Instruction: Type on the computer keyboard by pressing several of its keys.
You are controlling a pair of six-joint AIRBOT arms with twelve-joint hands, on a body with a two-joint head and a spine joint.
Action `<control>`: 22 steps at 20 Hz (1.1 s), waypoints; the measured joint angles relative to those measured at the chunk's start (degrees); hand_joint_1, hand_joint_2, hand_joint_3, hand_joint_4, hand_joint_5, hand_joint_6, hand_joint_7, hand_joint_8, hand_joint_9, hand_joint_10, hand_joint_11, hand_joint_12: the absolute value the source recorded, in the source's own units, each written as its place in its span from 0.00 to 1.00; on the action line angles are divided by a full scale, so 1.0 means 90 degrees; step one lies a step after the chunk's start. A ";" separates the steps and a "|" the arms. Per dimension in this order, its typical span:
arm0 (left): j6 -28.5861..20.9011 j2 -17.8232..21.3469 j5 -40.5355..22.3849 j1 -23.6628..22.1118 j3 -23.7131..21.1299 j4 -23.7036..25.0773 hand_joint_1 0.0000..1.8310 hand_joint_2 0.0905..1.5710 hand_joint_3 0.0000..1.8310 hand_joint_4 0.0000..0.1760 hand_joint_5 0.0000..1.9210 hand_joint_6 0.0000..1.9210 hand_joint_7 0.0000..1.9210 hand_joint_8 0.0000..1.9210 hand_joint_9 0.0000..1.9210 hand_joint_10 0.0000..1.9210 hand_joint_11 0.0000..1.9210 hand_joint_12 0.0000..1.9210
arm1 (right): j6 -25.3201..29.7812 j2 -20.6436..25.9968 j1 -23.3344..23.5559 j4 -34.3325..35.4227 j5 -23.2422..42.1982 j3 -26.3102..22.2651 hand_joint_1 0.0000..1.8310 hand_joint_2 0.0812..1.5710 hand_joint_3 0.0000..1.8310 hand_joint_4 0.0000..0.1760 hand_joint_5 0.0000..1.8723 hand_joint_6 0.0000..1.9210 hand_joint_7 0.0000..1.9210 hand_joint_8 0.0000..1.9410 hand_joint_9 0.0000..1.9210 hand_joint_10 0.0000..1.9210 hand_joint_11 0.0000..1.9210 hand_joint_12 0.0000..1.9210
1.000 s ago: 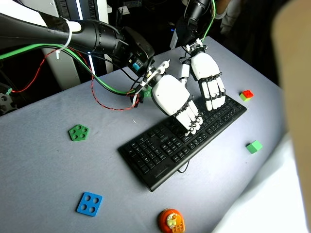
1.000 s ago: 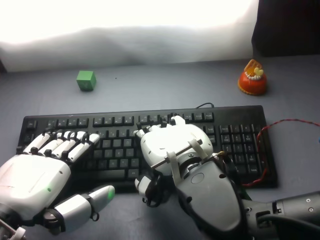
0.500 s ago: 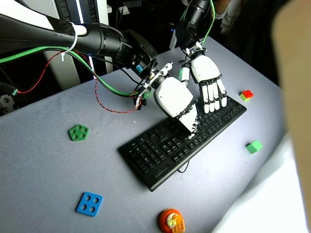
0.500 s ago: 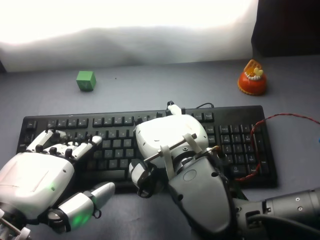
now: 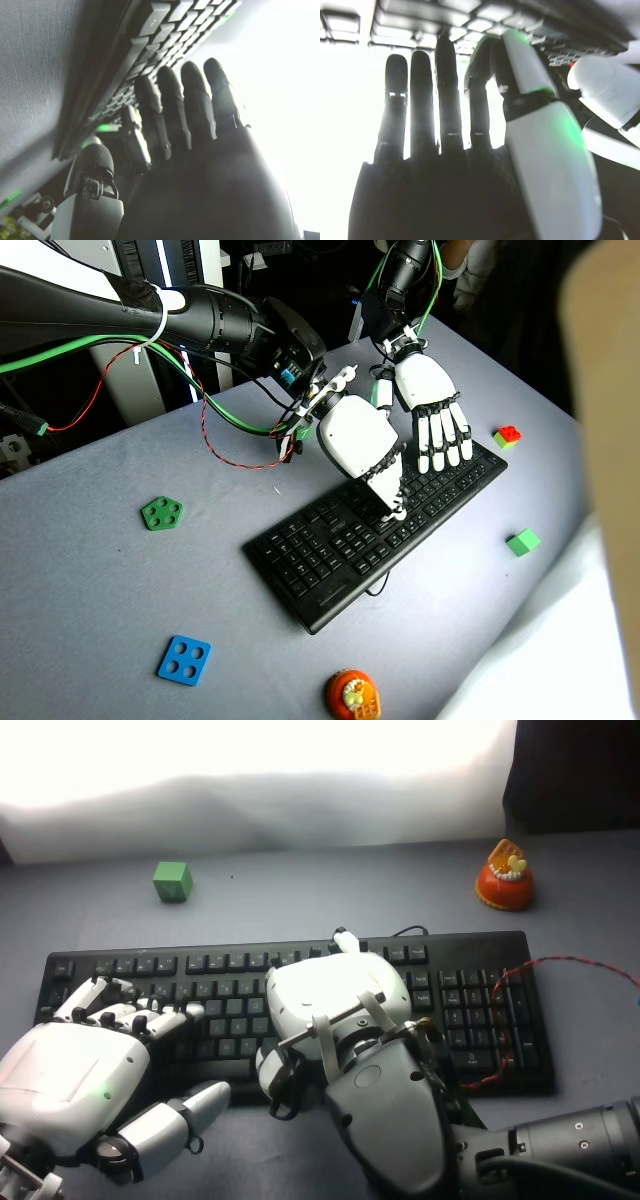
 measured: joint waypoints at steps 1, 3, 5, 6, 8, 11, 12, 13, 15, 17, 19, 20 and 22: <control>0.0000 0.0000 0.0010 0.0000 0.0000 0.0000 0.00 0.83 0.00 0.00 0.32 0.04 0.25 0.00 0.21 0.00 0.00 0.47 | 0.0000 -0.0002 0.0000 0.0002 -0.0002 0.0000 0.43 0.81 0.00 0.00 0.41 0.17 0.37 0.00 0.18 0.41 0.00 0.89; -0.0024 0.0000 0.0046 0.0000 0.0000 -0.0007 0.02 0.83 0.00 0.00 0.41 0.03 0.23 0.00 0.16 0.00 0.00 0.35 | 0.0002 -0.0007 0.0010 0.0012 0.0002 0.0002 0.53 0.79 0.00 0.00 0.39 0.68 0.36 0.00 0.15 0.30 0.00 0.82; -0.0029 0.0000 -0.0017 -0.0036 0.0005 -0.0017 0.04 0.83 0.00 0.00 0.34 0.00 0.28 0.01 0.23 0.02 0.00 0.44 | -0.0007 -0.0019 0.0022 0.0070 -0.0005 0.0000 0.46 0.80 0.00 0.00 0.35 0.44 0.36 0.00 0.18 0.24 0.00 0.73; -0.0024 0.0000 -0.0015 -0.0041 0.0005 -0.0012 0.05 0.82 0.00 0.01 0.27 0.00 0.29 0.01 0.27 0.03 0.00 0.49 | 0.0000 -0.0019 0.0022 0.0073 -0.0005 0.0000 0.43 0.82 0.00 0.00 0.34 0.30 0.35 0.00 0.21 0.23 0.00 0.74; -0.0022 0.0000 0.0027 -0.0039 0.0005 -0.0029 0.03 0.83 0.00 0.09 0.20 0.00 0.28 0.00 0.30 0.02 0.00 0.59 | -0.0002 -0.0019 0.0022 0.0073 0.0000 0.0000 0.41 0.84 0.00 0.00 0.33 0.16 0.35 0.00 0.27 0.22 0.00 0.79; -0.0019 0.0000 0.0075 -0.0041 0.0005 -0.0032 0.01 0.83 0.00 0.11 0.22 0.01 0.25 0.00 0.28 0.00 0.00 0.60 | -0.0005 -0.0019 0.0056 0.0136 0.0002 0.0000 0.40 0.85 0.00 0.00 0.32 0.11 0.34 0.00 0.24 0.16 0.00 0.76; -0.0022 0.0000 0.0090 -0.0049 0.0005 -0.0032 0.00 0.83 0.00 0.10 0.22 0.00 0.24 0.00 0.27 0.00 0.00 0.58 | -0.0010 -0.0019 0.0095 0.0177 0.0010 0.0002 0.41 0.84 0.00 0.00 0.34 0.09 0.34 0.00 0.24 0.13 0.00 0.74; -0.0022 0.0000 0.0097 -0.0049 0.0005 -0.0032 0.01 0.83 0.00 0.09 0.22 0.00 0.23 0.00 0.26 0.00 0.00 0.57 | 0.0002 -0.0015 0.0136 0.0199 0.0015 0.0002 0.41 0.83 0.00 0.00 0.34 0.08 0.34 0.00 0.24 0.12 0.00 0.73; -0.0027 0.0000 0.0114 -0.0051 0.0005 -0.0034 0.02 0.83 0.00 0.13 0.21 0.00 0.22 0.00 0.24 0.00 0.00 0.53 | 0.0000 0.0029 0.0211 0.0228 -0.0010 -0.0002 0.40 0.83 0.00 0.00 0.33 0.07 0.34 0.00 0.24 0.12 0.00 0.75; -0.0070 0.0000 0.0151 -0.0107 0.0005 -0.0078 0.02 0.83 0.00 0.13 0.21 0.00 0.22 0.00 0.24 0.00 0.00 0.53 | 0.0012 0.0197 0.0294 0.0049 -0.0019 -0.0095 0.38 0.84 0.00 0.00 0.32 0.07 0.32 0.00 0.23 0.11 0.00 0.73; -0.0087 0.0000 0.0163 -0.0148 0.0019 -0.0078 0.02 0.82 0.00 0.11 0.22 0.00 0.22 0.00 0.24 0.00 0.00 0.53 | 0.0046 0.0457 0.0440 -0.0022 -0.0012 -0.0299 0.39 0.84 0.00 0.00 0.33 0.07 0.32 0.00 0.24 0.11 0.00 0.74; -0.0092 0.0000 0.0202 -0.0189 0.0041 -0.0100 0.03 0.82 0.00 0.13 0.22 0.00 0.23 0.00 0.24 0.00 0.00 0.53 | 0.0044 0.0607 0.0512 -0.0053 -0.0010 -0.0401 0.41 0.83 0.00 0.00 0.33 0.07 0.32 0.00 0.24 0.10 0.00 0.74; -0.0085 0.0002 0.0265 -0.0267 0.0083 -0.0136 0.03 0.82 0.00 0.13 0.21 0.00 0.23 0.00 0.25 0.00 0.00 0.54 | 0.0041 0.1020 0.0627 -0.0109 -0.0087 -0.0675 0.38 0.84 0.00 0.00 0.32 0.06 0.31 0.00 0.23 0.09 0.00 0.73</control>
